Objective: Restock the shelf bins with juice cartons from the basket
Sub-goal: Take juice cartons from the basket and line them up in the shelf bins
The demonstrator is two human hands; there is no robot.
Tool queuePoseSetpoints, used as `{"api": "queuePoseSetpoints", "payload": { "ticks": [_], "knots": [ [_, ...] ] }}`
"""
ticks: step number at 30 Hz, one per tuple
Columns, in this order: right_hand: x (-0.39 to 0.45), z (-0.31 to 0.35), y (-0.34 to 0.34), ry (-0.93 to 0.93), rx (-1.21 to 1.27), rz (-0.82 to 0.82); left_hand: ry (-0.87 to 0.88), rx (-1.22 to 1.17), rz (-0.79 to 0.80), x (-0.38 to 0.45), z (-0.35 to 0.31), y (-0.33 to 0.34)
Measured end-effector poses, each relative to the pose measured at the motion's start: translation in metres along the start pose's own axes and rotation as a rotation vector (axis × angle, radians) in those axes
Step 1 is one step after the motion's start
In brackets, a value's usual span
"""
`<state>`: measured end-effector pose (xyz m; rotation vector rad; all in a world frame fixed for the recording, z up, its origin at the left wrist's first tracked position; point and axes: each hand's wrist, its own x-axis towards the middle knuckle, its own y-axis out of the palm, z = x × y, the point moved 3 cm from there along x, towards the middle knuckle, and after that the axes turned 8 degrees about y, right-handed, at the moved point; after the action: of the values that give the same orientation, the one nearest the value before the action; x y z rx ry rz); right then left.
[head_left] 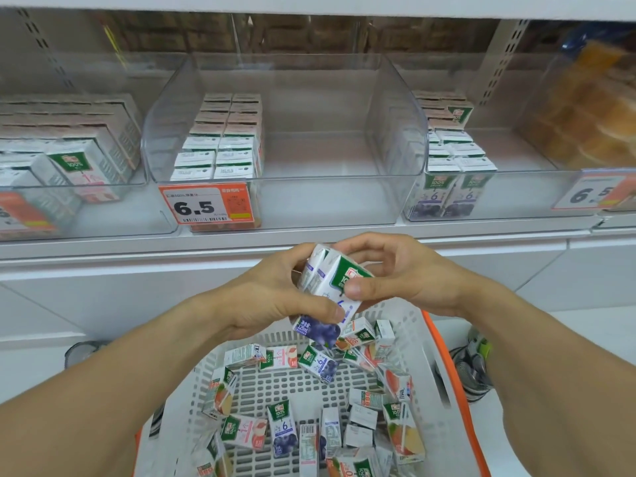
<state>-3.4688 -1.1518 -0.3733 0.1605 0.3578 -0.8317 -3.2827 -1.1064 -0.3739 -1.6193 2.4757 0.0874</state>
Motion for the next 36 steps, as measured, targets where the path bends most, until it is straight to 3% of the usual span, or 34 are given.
{"api": "queuePoseSetpoints", "payload": {
  "ticks": [5,12,17,21,24,27,29,32,36],
  "knots": [
    [-0.005,0.004,-0.006,0.016,-0.085,-0.03,0.021,0.059,0.04,0.009,-0.003,0.011],
    [-0.028,0.009,-0.032,-0.029,-0.099,-0.198,0.202,0.081,-0.176,0.029,-0.015,0.032],
    [-0.047,0.007,-0.053,-0.156,-0.06,-0.324,0.344,0.178,-0.093,0.04,-0.032,0.047],
    [-0.066,0.012,-0.078,-0.31,0.008,-0.467,0.484,0.132,-0.309,0.052,-0.058,0.05],
    [-0.084,0.023,-0.104,-0.465,0.143,-0.62,0.716,0.536,-0.543,0.057,-0.076,0.046],
    [-0.102,0.042,-0.134,-0.607,0.157,-0.82,0.804,0.942,-0.607,0.075,-0.079,0.04],
    [-0.109,0.057,-0.152,-0.627,0.08,-0.965,0.76,0.988,-0.629,0.088,-0.074,0.033],
    [-0.106,0.077,-0.182,-0.552,-0.266,-1.16,0.744,0.935,-0.673,0.098,-0.062,0.028],
    [-0.074,0.092,-0.227,-0.27,-0.53,-1.181,0.789,0.933,-0.721,0.103,-0.053,0.027]
  ]
}}
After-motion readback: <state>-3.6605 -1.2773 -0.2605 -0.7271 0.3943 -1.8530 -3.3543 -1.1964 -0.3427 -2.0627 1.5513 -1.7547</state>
